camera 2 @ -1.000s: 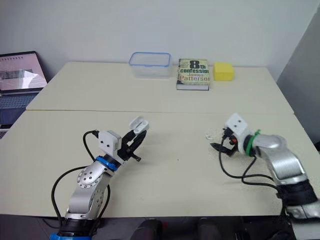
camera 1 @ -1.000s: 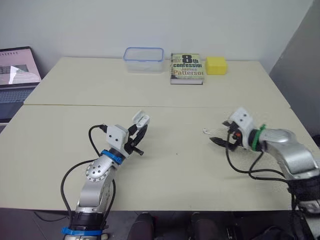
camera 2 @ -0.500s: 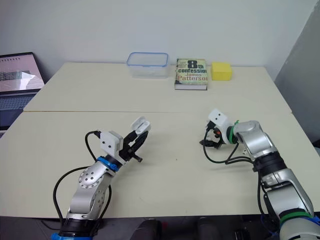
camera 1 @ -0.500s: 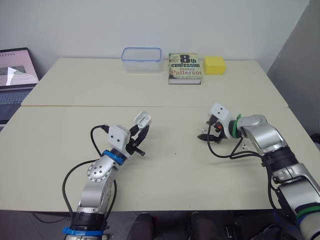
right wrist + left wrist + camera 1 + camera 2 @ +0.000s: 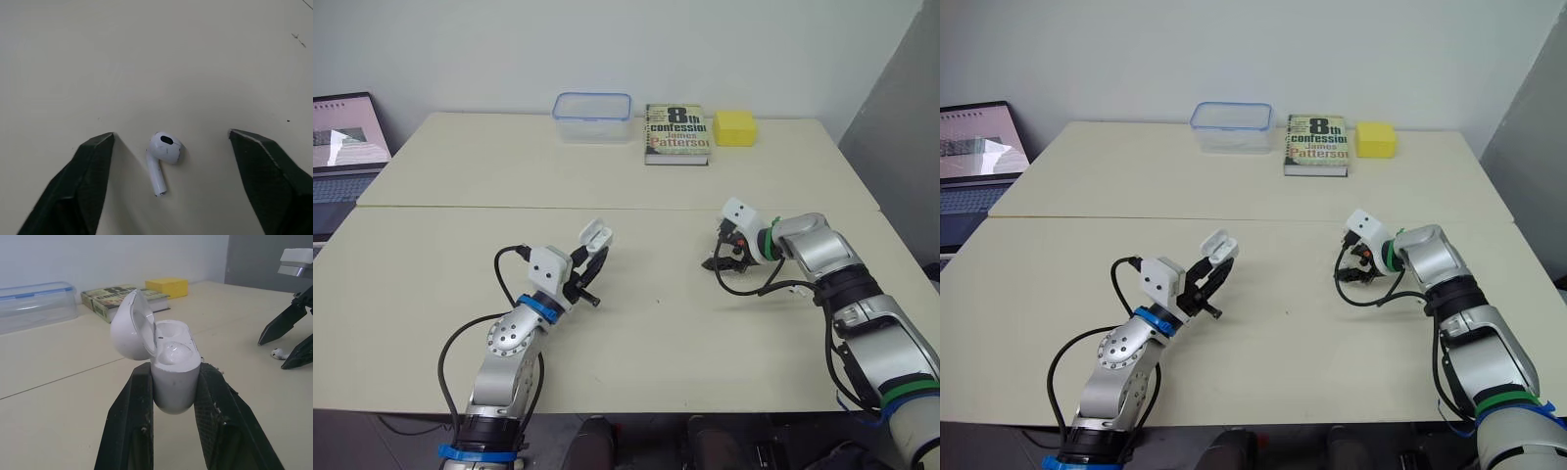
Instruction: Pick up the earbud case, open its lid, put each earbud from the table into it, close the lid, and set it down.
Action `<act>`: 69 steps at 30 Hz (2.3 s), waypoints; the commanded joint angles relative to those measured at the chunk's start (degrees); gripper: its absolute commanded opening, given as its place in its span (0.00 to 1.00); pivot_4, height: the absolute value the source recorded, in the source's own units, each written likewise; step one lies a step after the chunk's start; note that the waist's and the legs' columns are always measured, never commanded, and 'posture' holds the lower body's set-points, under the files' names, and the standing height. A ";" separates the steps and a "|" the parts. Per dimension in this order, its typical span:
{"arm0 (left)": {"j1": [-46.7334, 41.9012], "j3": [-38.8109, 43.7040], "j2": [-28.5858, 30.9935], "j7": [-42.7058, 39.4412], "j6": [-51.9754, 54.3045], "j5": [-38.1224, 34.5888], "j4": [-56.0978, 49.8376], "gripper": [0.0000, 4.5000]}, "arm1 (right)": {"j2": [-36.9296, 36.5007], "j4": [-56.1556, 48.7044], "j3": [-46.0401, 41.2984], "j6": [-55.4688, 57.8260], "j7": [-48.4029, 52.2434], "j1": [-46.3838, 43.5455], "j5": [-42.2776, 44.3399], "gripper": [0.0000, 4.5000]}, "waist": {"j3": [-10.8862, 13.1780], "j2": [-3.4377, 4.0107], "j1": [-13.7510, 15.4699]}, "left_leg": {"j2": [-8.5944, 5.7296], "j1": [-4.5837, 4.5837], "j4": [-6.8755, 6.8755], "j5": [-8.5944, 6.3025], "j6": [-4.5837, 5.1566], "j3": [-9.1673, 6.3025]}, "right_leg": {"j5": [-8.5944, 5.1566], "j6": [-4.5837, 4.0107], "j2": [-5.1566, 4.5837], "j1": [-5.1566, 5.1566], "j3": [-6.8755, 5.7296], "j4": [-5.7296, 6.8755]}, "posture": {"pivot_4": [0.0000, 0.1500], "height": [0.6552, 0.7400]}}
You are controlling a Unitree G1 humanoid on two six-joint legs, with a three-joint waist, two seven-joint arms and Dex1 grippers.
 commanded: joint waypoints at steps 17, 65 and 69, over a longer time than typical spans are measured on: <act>2.70 0.19 1.02 -0.13 1.27 -0.60 -6.99 0.17 | -23.65 -53.47 -0.78 8.73 18.59 20.06 6.50 0.08 | 0.02 0.02 0.33 | -0.03 -0.11 -0.02 -0.02 0.00 -0.11 | -0.03 0.06 -0.05 -0.02 -0.09 -0.11 | 1.00 0.86; 7.80 -1.48 0.78 0.32 3.71 0.34 -11.50 0.17 | -45.07 -70.21 -13.41 10.42 9.94 47.78 3.99 0.78 | -0.02 -0.04 0.40 | 0.02 0.03 0.02 -0.02 -0.01 0.07 | -0.17 0.32 -0.06 0.08 0.02 -0.15 | 1.00 0.86; 7.51 -1.70 1.04 0.44 3.74 0.70 -11.10 0.17 | -43.84 -69.09 -9.09 8.95 6.63 47.38 -0.18 0.78 | -0.02 -0.04 0.35 | 0.02 0.01 0.01 -0.02 -0.01 0.08 | -0.17 0.32 -0.05 0.06 0.02 -0.16 | 1.00 0.86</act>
